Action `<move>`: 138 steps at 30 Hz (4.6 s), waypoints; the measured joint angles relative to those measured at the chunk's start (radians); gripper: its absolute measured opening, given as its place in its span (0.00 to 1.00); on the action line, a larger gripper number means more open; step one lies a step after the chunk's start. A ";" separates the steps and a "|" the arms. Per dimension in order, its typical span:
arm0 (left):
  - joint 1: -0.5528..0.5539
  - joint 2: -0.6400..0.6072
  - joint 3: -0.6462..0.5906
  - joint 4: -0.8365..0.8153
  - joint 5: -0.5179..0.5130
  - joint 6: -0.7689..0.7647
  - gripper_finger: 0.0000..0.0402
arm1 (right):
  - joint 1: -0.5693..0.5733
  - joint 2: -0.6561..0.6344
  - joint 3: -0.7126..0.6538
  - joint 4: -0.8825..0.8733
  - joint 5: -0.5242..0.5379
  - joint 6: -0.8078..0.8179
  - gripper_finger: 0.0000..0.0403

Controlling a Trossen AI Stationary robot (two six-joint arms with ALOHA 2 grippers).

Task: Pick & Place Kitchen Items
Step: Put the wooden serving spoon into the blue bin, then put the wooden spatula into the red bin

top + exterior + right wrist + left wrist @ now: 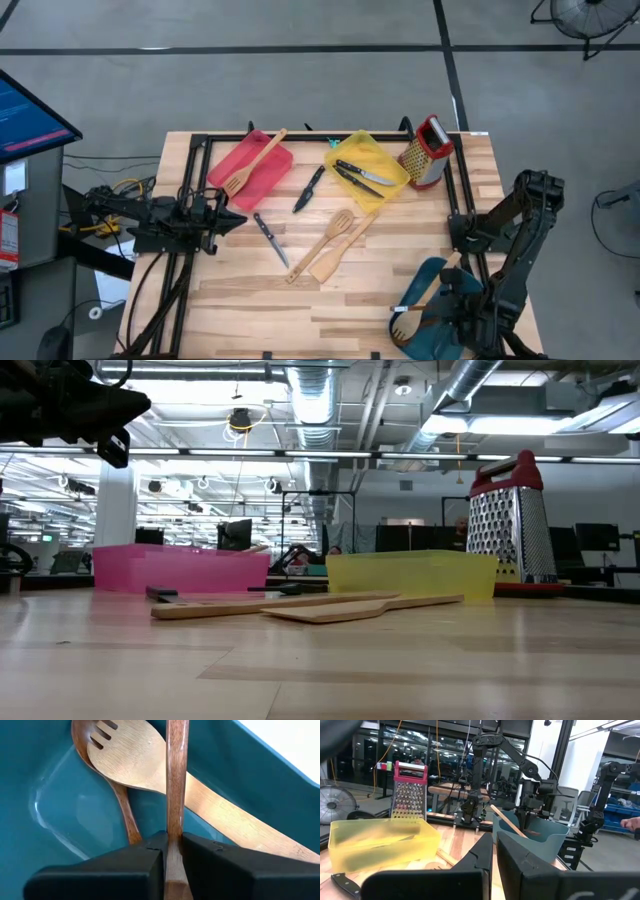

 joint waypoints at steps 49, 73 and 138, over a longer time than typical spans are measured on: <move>0.000 0.000 0.000 0.006 0.000 0.000 0.02 | -0.633 -0.002 0.535 -0.005 -0.307 -0.542 0.21; 0.000 0.026 0.000 0.019 0.002 0.000 0.02 | -1.024 0.472 0.536 -0.024 -0.420 -1.371 0.68; 0.000 0.034 0.000 0.041 0.000 0.000 0.02 | -1.108 0.507 0.346 0.304 -0.337 -1.460 0.60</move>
